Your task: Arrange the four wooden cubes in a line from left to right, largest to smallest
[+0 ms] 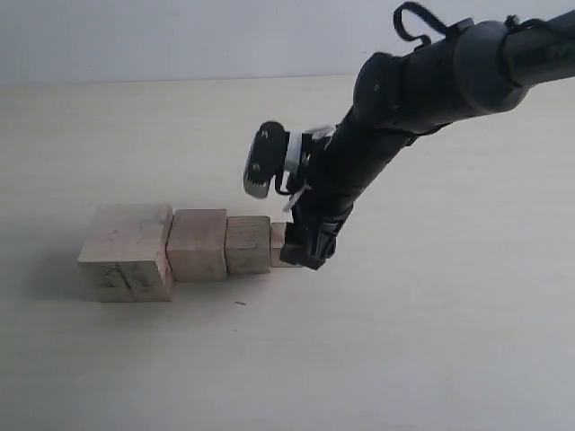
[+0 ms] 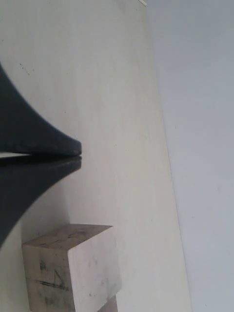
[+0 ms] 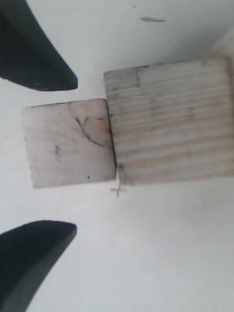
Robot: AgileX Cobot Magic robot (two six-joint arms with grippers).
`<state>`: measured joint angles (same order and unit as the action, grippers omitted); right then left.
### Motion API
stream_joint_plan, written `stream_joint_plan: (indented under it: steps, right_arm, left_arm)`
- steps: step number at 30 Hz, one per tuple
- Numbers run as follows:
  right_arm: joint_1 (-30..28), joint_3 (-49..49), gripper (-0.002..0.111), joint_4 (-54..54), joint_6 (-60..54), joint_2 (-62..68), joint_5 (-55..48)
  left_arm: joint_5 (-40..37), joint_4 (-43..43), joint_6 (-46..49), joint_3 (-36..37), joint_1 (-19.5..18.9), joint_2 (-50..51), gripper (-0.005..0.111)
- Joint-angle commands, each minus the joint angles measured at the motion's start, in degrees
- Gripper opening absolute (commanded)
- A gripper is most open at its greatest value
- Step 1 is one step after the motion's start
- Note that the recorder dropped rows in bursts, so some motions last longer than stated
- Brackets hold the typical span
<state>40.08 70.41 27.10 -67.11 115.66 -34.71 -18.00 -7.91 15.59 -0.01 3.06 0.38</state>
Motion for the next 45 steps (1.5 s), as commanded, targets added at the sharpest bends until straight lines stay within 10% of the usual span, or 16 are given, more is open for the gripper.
stream_joint_plan:
  steps: [1,5,9,19,30,45]
  right_arm:
    - [0.26,0.76,0.075,-4.48,8.72,-12.1,-4.49]
    - [0.26,2.82,0.032,-23.4,44.26,-32.37,-15.39]
    - [0.26,-7.07,0.001,-24.58,54.54,-49.43,-9.02]
    - [0.26,-51.01,0.0,-24.02,60.34,-95.2,26.1]
    - [-0.49,-70.41,0.0,-24.52,63.72,-115.66,39.2]
    - [-33.63,-70.41,0.0,-24.05,67.11,-115.11,30.03]
  left_arm:
    - [0.3,-0.08,0.08,0.01,-0.11,-0.38,0.0]
    - [0.3,-0.08,0.08,0.01,-0.11,-0.38,0.0]
    - [0.3,-0.08,0.08,0.01,-0.11,-0.38,0.0]
    - [0.3,-0.08,0.08,0.01,-0.11,-0.38,0.0]
    - [0.19,-0.27,0.08,0.01,-0.21,-0.38,0.0]
    - [0.16,-0.27,0.08,0.01,-0.22,-0.38,0.0]
